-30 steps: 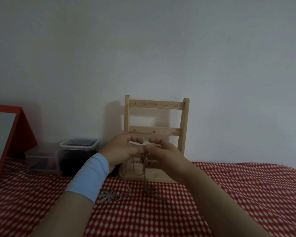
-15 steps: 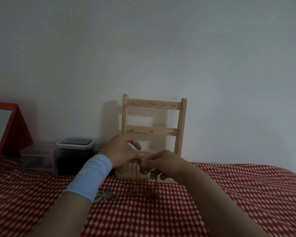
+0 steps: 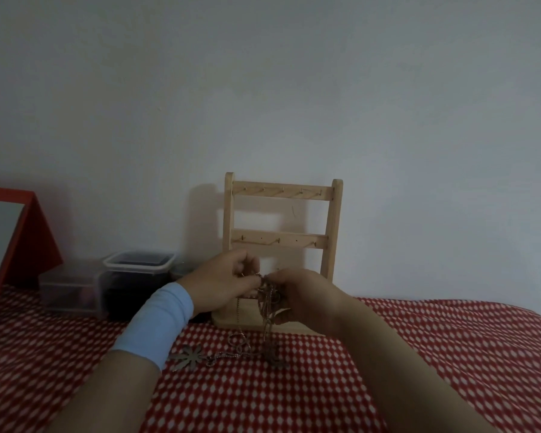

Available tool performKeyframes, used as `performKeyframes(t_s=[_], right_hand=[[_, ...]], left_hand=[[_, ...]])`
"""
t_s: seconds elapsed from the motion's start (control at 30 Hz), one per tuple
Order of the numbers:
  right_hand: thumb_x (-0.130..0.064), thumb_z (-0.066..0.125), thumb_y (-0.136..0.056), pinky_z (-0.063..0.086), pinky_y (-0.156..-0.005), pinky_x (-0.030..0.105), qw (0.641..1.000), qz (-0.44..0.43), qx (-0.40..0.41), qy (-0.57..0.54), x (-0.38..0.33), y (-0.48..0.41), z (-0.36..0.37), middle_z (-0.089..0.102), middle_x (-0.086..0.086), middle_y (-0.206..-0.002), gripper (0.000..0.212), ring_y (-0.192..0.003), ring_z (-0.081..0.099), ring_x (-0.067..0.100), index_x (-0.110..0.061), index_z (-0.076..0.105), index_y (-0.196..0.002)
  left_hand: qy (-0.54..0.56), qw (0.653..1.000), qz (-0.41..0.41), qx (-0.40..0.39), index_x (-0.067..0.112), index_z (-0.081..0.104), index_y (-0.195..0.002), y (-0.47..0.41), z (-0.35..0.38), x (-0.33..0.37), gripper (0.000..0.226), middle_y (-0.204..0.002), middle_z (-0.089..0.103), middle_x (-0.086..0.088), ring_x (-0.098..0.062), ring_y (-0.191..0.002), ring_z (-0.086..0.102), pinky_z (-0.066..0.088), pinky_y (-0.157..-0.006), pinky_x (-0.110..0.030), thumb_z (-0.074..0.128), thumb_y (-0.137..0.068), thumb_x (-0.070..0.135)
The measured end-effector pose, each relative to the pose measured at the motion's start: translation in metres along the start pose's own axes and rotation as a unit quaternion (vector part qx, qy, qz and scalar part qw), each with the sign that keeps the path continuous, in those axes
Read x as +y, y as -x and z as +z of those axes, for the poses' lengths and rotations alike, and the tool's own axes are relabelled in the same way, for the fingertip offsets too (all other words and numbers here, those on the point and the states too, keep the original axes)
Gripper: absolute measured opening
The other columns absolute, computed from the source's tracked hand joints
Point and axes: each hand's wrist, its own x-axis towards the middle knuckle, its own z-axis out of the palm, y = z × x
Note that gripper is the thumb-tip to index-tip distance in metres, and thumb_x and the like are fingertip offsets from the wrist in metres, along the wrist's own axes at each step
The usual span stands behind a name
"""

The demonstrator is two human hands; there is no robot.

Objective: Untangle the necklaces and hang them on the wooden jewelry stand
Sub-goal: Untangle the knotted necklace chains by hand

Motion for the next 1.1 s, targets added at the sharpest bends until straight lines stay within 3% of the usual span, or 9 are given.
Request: performKeyframes(t_s=[0.1,0.27,0.47,0.63,0.83,0.9,0.97,1.03,1.1], right_hand=[[-0.025,0.044,-0.105,0.052,-0.076,0.033,0.999,-0.023,0.032,-0.010,0.003,-0.002,0.006,0.067,0.003,-0.087,0.028,-0.080,0.063,0.017,-0.009,0.068,-0.108],[-0.023,0.054,-0.104,0.050,-0.082,0.036,0.992,-0.081,0.075,-0.063,0.006,-0.007,0.008,0.068,0.006,-0.092,0.024,-0.084,0.064,0.020,-0.005,0.068,-0.111],[-0.029,0.054,-0.105,0.051,-0.082,0.037,0.993,-0.077,0.086,-0.028,0.006,-0.005,0.004,0.069,0.005,-0.087,0.026,-0.088,0.063,0.023,-0.009,0.070,-0.101],[-0.029,0.055,-0.105,0.053,-0.084,0.036,0.991,-0.106,0.076,0.016,0.000,-0.002,0.002,0.072,0.001,-0.086,0.026,-0.083,0.065,0.017,-0.014,0.074,-0.098],[-0.026,0.046,-0.105,0.052,-0.073,0.035,0.995,-0.050,0.069,0.054,-0.003,-0.001,-0.003,0.065,0.008,-0.086,0.029,-0.075,0.060,0.020,-0.009,0.068,-0.098],[-0.030,0.044,-0.107,0.054,-0.073,0.033,0.992,-0.043,0.056,0.103,-0.004,0.003,0.000,0.063,0.007,-0.088,0.030,-0.079,0.060,0.021,-0.010,0.066,-0.100],[-0.033,0.045,-0.107,0.054,-0.075,0.032,0.991,-0.052,0.049,0.115,-0.005,0.006,0.003,0.063,0.005,-0.086,0.032,-0.080,0.059,0.022,-0.010,0.066,-0.098],[-0.033,0.045,-0.107,0.054,-0.079,0.036,0.990,-0.073,0.067,0.105,-0.006,0.005,0.004,0.063,0.006,-0.084,0.034,-0.081,0.057,0.024,-0.008,0.064,-0.095],[-0.032,0.044,-0.107,0.054,-0.082,0.039,0.987,-0.084,0.093,0.102,-0.005,0.002,0.006,0.063,0.007,-0.083,0.034,-0.081,0.057,0.024,-0.008,0.063,-0.092]], left_hand=[[-0.016,1.000,0.000,0.002,0.018,0.056,-0.098,-0.003,0.002,0.001,0.015,-0.073,0.060,-0.001,-0.015,-0.069,0.058,0.051,-0.068,-0.029,0.056,-0.090,0.006],[-0.058,0.998,-0.020,0.007,0.031,0.059,-0.094,-0.004,0.000,0.009,0.023,-0.074,0.066,-0.005,-0.019,-0.069,0.060,0.049,-0.065,-0.029,0.058,-0.088,0.009],[-0.137,0.986,-0.066,-0.061,0.025,0.071,-0.088,0.002,-0.007,0.009,0.013,-0.082,0.068,0.008,-0.007,-0.079,0.061,0.046,-0.067,-0.019,0.059,-0.092,0.022],[-0.044,0.998,-0.034,0.013,0.025,0.076,-0.086,-0.002,0.000,0.006,0.020,-0.081,0.074,0.012,0.000,-0.079,0.067,0.045,-0.067,-0.013,0.062,-0.092,0.039],[0.050,0.996,0.006,0.073,0.017,0.078,-0.085,-0.006,0.003,0.000,0.012,-0.081,0.076,0.002,-0.014,-0.083,0.072,0.055,-0.077,-0.022,0.069,-0.088,0.024],[0.073,0.996,-0.010,0.052,0.017,0.075,-0.077,-0.007,0.006,0.000,0.019,-0.079,0.074,0.001,-0.019,-0.083,0.070,0.054,-0.080,-0.029,0.064,-0.090,0.026],[0.108,0.993,-0.039,0.024,0.019,0.071,-0.071,-0.007,0.010,0.001,0.026,-0.074,0.069,0.002,-0.015,-0.077,0.066,0.050,-0.070,-0.026,0.057,-0.093,0.025],[0.117,0.991,-0.068,-0.015,0.016,0.071,-0.077,-0.005,0.011,0.003,0.027,-0.076,0.070,-0.002,-0.010,-0.072,0.066,0.049,-0.060,-0.020,0.055,-0.095,0.025],[0.111,0.989,-0.084,-0.054,0.010,0.073,-0.089,-0.003,0.012,0.004,0.027,-0.087,0.073,-0.009,-0.013,-0.077,0.067,0.052,-0.061,-0.021,0.057,-0.095,0.031]])
